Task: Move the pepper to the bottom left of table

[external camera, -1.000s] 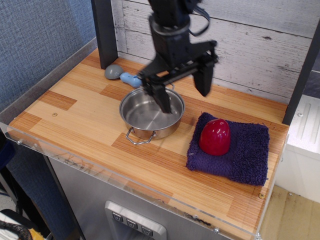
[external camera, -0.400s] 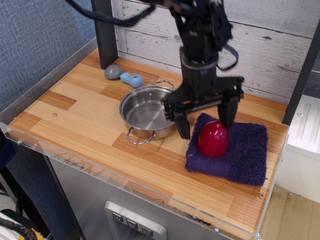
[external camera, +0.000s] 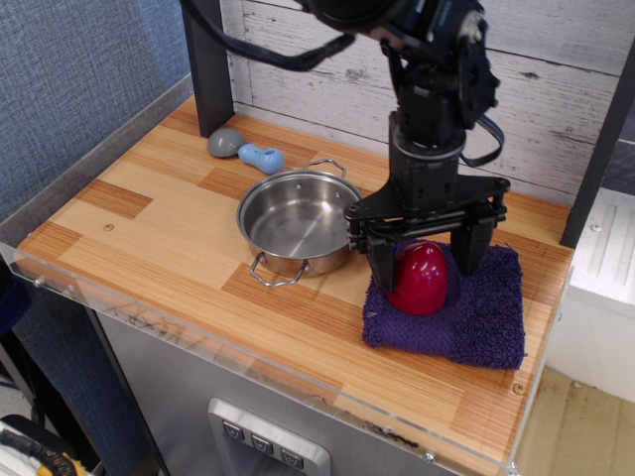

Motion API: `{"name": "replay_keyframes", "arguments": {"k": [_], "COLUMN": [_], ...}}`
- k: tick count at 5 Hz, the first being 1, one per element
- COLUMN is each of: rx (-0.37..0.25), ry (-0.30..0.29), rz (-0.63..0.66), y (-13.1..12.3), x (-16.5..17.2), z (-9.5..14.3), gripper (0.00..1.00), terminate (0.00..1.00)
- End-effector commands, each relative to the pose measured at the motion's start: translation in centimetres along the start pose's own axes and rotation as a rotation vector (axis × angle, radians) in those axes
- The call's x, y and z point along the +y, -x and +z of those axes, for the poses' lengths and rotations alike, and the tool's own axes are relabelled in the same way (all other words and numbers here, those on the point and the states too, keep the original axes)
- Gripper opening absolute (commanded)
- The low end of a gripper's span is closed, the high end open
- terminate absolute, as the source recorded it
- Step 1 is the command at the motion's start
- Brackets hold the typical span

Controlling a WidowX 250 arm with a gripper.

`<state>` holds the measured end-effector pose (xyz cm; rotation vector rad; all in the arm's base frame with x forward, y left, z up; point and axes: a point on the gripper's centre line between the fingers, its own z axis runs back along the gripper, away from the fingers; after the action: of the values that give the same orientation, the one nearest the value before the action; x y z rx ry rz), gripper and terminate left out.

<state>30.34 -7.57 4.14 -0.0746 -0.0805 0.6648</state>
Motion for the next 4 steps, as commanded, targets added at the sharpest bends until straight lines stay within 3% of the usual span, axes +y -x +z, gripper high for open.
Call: {"name": "replay_keyframes", "arguments": {"k": [1,2,4], "rx": [-0.013,-0.035,-0.048], "ry": [0.005,0.001,0.016], "rz": [-0.019,-0.019,-0.042], "y": [0.2,0.1,-0.2], "x": [0.1,0.2,0.5], "z": [0.0,0.2,1.6], "gripper": [1.00,0.00,0.00], "terminate": [0.00,0.00,0.00]}}
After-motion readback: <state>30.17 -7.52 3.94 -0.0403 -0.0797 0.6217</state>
